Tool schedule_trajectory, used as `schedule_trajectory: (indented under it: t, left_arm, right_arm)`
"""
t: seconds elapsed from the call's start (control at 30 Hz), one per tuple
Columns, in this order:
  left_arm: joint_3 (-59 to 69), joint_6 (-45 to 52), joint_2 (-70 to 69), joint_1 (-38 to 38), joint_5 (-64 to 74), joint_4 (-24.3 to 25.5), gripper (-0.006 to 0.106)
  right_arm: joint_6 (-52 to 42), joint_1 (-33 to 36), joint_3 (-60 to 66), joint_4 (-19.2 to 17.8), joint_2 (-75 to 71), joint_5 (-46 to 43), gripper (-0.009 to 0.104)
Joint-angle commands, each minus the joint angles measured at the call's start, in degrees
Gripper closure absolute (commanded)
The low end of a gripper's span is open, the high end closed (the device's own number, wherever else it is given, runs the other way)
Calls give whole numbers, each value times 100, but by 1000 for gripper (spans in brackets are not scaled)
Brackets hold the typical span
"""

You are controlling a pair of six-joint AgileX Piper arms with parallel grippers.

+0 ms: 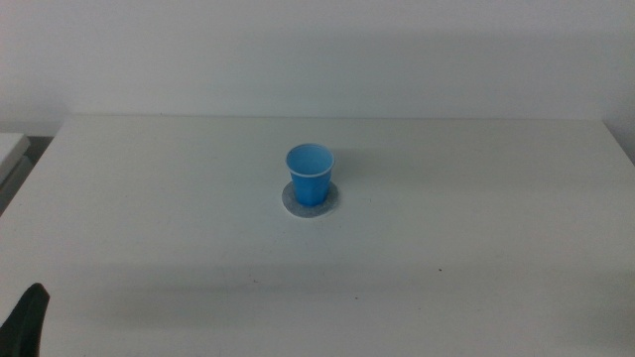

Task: Place an empty cup on a cup mat.

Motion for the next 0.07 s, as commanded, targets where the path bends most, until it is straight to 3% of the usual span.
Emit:
schedule_trajectory:
  t: [0.0, 0.03]
  left_arm:
    - [-2, -85, -27, 10, -77, 42, 7]
    - [-2, -85, -27, 10, -77, 42, 7]
  right_arm:
    - [-23, 12, 19, -16, -28, -38, 2]
    - [-23, 12, 19, -16, -28, -38, 2]
